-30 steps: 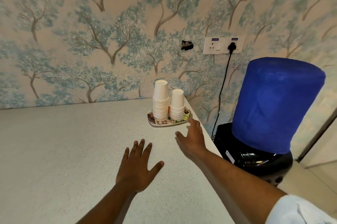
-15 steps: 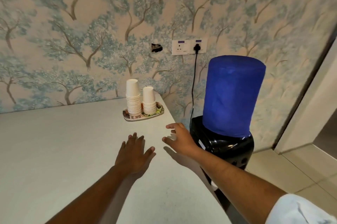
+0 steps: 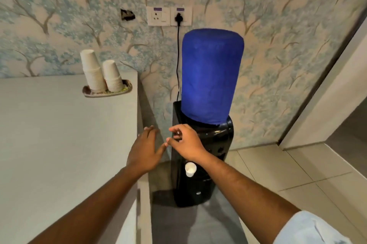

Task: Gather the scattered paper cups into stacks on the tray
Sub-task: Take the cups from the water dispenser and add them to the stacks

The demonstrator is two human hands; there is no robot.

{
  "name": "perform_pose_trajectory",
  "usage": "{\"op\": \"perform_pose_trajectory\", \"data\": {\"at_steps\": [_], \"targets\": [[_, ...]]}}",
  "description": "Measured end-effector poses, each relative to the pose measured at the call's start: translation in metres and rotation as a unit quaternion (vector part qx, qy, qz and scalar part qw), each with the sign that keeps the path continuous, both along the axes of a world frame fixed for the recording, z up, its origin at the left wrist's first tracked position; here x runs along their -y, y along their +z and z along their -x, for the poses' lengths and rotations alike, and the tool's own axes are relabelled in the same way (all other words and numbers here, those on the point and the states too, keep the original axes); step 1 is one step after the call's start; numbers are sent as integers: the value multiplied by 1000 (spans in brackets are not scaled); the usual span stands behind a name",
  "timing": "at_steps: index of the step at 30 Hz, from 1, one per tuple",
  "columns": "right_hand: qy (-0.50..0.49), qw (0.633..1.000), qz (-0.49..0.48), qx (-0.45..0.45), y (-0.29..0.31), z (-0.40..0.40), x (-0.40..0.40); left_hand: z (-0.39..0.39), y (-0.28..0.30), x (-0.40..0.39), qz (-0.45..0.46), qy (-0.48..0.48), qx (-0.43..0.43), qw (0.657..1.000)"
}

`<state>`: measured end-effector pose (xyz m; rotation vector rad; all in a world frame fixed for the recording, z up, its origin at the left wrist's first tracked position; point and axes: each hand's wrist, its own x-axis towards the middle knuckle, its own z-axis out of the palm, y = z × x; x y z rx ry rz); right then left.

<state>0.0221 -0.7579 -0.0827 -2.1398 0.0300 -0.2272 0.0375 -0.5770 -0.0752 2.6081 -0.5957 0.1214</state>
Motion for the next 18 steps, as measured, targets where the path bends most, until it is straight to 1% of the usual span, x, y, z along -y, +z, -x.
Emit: {"op": "perform_pose_trajectory", "data": {"at_steps": [5, 10, 14, 18], "targets": [[-7, 1000, -12, -19, -19, 35, 61, 27, -8, 49, -60, -5, -13, 998], [-38, 998, -34, -46, -39, 58, 101, 44, -22, 77, -100, -1, -121, 988], [-58, 994, -50, -78, -61, 73, 119, 47, -39, 95, -129, -10, -179, 975], [-57, 991, -15, -124, -90, 86, 132, 56, -73, 115, -147, -21, -243, 959]]}}
